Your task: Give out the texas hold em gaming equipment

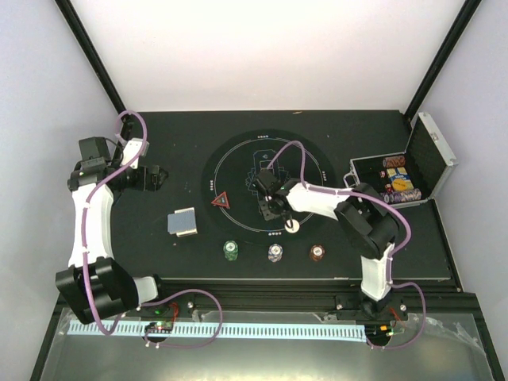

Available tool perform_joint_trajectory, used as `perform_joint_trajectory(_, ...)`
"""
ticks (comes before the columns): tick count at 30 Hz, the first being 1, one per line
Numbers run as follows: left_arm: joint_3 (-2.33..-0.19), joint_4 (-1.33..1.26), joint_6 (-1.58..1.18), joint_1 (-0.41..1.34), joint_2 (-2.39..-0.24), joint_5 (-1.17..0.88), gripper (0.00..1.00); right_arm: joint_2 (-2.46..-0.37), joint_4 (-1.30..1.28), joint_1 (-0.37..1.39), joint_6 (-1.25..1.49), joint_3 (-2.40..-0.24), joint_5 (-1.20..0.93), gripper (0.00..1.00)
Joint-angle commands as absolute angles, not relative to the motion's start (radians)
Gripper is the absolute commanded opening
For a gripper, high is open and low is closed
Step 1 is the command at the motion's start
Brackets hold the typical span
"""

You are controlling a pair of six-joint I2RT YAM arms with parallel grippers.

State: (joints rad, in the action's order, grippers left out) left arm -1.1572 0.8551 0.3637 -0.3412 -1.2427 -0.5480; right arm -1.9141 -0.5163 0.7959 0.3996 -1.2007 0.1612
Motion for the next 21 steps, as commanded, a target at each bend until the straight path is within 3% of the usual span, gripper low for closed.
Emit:
perform_joint_trajectory(1, -1.198, 0.879, 0.364, -0.347, -1.259, -0.570, 0.99, -2.002, -0.544, 0.766, 0.376, -1.312, 0.240, 0.24)
perform_joint_trajectory(16, -1.207, 0.919, 0.391, -0.347, -1.275, -0.617, 0.99, -2.546, -0.870, 0.581, 0.294, -2.249, 0.207, 0.25)
perform_joint_trajectory(21, -1.198, 0.922, 0.407, -0.347, -1.302, -0.608, 0.99, -2.563, -0.879, 0.568, 0.247, -2.330, 0.192, 0.33)
